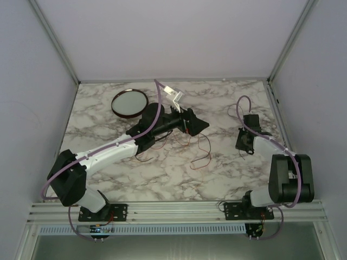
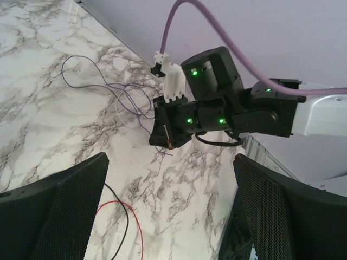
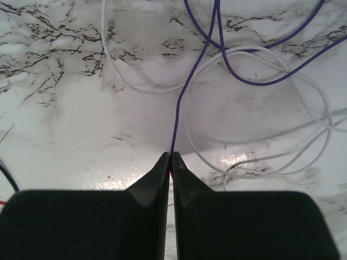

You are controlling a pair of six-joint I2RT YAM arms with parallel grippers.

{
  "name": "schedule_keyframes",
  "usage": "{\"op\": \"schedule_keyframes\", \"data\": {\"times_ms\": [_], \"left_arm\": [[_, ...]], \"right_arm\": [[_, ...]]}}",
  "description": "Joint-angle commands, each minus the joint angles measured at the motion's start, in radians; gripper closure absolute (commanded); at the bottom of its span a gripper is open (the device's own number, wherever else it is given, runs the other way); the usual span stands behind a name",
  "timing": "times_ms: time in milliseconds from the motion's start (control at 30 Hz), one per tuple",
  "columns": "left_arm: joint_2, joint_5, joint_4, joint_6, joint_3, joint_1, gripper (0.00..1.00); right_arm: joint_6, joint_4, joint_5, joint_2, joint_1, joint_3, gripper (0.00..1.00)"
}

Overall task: Zip-tie the wires
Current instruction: Pick up the cable at the center of the board.

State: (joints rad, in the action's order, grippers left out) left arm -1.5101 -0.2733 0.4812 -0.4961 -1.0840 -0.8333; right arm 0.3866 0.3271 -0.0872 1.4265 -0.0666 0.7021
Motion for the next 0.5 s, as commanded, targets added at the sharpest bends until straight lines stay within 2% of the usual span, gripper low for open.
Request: {"op": "schedule_keyframes", "data": {"times_ms": [0,267,467], "left_arm": [[-0.013,-0.021,-0.023,0.03,-0.033,-0.003,0.0],[-0.071,-0.046,0.027,0.061,-0.042,-0.041,0.0],[-0.201,-0.04,0.112,0.041,-0.084,-0.086,0.0]], "right_arm": [[0.008,0.024,-0.005,-0.079,-0.008,0.035,0.99],[0.049,0.064,0.046,-0.239,-0.008,0.141,1.0],[0.122,0.038,0.093,-0.333,-0.008,0.159,1.0]]}}
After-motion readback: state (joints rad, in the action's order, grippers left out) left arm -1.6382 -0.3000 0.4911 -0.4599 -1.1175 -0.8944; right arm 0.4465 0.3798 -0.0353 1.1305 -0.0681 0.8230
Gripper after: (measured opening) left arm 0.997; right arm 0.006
